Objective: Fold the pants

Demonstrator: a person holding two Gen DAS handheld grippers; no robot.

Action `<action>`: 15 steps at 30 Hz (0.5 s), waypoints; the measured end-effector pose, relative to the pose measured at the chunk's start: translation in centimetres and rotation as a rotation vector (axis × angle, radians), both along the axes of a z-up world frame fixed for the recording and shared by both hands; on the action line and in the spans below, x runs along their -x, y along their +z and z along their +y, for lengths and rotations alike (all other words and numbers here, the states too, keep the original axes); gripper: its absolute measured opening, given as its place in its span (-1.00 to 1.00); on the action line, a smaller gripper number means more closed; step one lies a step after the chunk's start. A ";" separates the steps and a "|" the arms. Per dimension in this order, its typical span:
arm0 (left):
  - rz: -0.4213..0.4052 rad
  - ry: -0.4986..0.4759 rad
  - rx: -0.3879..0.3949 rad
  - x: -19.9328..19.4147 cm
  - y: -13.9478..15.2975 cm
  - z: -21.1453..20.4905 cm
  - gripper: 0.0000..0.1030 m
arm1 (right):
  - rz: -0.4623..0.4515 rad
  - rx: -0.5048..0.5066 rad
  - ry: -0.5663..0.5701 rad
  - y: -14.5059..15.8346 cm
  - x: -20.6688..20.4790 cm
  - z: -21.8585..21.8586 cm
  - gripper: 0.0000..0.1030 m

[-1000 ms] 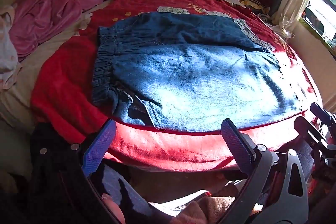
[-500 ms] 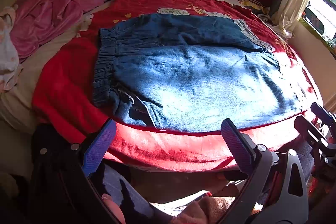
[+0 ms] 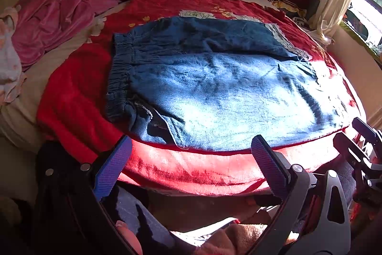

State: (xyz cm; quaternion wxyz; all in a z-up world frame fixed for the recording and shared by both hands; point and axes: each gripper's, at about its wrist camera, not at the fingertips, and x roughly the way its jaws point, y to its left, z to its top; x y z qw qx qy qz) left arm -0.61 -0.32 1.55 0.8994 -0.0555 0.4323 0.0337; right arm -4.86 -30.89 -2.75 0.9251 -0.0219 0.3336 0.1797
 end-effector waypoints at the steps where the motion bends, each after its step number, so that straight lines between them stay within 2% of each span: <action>1: 0.000 0.000 0.001 0.0 0.0 0.0 0.82 | 0.002 0.000 0.001 0.0 0.0 0.0 0.92; 15: -0.002 -0.001 0.001 0.0 0.2 0.0 0.82 | 0.000 -0.002 -0.005 -0.1 0.0 -0.1 0.92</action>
